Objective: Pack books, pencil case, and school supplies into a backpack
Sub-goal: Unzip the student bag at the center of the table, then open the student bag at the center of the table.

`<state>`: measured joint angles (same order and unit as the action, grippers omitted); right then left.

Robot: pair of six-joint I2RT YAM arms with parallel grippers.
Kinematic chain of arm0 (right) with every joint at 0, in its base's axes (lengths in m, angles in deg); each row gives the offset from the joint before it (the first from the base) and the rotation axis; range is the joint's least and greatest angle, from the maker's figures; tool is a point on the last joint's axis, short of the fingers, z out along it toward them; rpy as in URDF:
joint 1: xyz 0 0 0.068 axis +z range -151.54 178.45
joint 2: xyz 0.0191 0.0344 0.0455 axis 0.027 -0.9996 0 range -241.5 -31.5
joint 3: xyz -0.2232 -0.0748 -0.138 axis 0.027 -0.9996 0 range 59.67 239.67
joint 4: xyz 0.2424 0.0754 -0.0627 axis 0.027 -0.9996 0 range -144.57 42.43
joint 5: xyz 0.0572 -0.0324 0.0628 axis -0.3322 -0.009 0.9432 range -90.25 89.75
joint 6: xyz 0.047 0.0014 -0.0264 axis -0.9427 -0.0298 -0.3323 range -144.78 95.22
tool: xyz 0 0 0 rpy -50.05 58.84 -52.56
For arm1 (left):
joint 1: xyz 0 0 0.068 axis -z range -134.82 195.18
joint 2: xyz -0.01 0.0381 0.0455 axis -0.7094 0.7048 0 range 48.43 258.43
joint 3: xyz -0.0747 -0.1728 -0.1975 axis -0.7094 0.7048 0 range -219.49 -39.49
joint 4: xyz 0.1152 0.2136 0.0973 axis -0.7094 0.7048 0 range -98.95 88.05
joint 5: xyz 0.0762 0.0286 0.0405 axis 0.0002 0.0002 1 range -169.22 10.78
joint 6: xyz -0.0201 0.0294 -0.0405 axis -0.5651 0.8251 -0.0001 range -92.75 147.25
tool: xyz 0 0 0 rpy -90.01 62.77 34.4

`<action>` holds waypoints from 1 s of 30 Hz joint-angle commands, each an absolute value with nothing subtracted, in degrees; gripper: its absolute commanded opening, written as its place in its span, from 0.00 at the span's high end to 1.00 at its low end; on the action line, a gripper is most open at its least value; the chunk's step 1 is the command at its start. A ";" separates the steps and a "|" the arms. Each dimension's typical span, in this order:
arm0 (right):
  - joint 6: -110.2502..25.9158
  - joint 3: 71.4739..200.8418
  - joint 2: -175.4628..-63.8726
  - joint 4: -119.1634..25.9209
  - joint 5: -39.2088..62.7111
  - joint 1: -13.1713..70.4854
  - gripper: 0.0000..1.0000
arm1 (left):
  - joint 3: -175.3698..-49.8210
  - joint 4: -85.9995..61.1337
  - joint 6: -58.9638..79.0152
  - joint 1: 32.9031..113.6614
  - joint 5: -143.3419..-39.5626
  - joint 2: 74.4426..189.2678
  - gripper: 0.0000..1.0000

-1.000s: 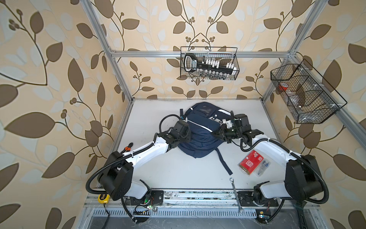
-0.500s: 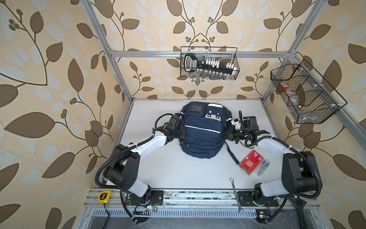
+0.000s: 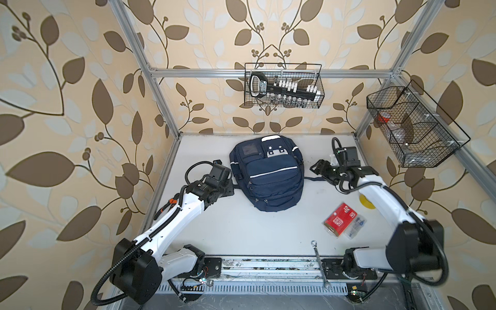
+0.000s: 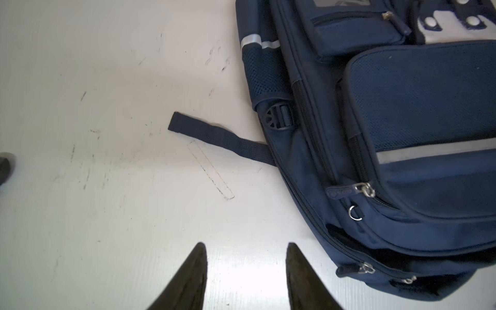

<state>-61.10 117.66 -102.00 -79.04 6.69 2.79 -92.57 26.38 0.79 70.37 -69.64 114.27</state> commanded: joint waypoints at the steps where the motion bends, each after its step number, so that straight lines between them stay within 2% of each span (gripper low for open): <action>1: -65.13 111.63 -94.03 -89.94 -17.25 2.72 0.22 | -97.80 28.52 4.13 73.17 -70.06 114.18 0.48; 4: -69.63 105.34 -91.48 -92.94 -22.12 0.50 0.21 | -100.60 26.96 7.46 77.11 -73.77 115.97 0.43; 10: -74.68 98.47 -95.69 -91.07 -17.58 -5.72 0.21 | -105.73 27.29 10.28 80.68 -79.64 119.85 0.45; 13: -73.91 94.32 -94.85 -88.00 -13.04 -10.15 0.16 | -106.20 26.37 10.41 81.13 -82.54 120.23 0.45; 16: -72.40 87.77 -92.97 -81.92 -7.56 -17.99 0.11 | -105.55 24.89 10.32 81.35 -84.45 120.32 0.46; 19: -70.15 84.80 -96.23 -74.78 1.92 -21.72 0.12 | -104.49 23.63 10.46 81.49 -85.29 120.41 0.47; 21: -68.69 85.56 -100.41 -70.76 6.52 -20.11 0.18 | -103.70 23.01 10.58 81.55 -85.37 120.16 0.47; 25: -68.73 89.61 -106.58 -70.95 2.81 -9.53 0.29 | -102.45 22.34 10.71 81.48 -86.12 119.71 0.47; 30: -72.05 93.67 -109.96 -71.52 -0.79 2.38 0.34 | -102.25 23.32 11.85 81.51 -84.46 119.36 0.47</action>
